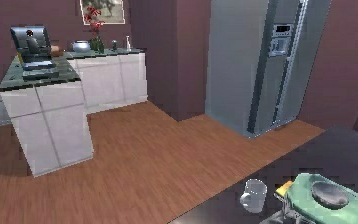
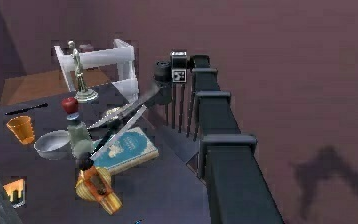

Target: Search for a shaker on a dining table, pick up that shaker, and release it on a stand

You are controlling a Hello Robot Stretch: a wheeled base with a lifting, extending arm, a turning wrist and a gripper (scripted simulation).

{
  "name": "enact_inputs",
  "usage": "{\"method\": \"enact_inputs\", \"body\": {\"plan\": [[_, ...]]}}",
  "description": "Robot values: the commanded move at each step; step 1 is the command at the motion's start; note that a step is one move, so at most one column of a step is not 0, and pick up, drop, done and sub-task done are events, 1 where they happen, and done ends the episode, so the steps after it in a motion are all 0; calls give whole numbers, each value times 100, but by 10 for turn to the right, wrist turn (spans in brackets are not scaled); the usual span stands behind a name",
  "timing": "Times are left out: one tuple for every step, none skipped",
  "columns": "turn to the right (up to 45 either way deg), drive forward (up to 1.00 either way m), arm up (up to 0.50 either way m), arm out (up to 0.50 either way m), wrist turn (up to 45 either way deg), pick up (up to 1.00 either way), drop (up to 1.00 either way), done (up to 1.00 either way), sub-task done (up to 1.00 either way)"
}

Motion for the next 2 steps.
{"method": "enact_inputs", "body": {"plan": [[0, 0, 0, 0, -150, 0, 0, 0, 0], [0, 0, 0, -34, 0, 0, 0, 0, 0]]}}
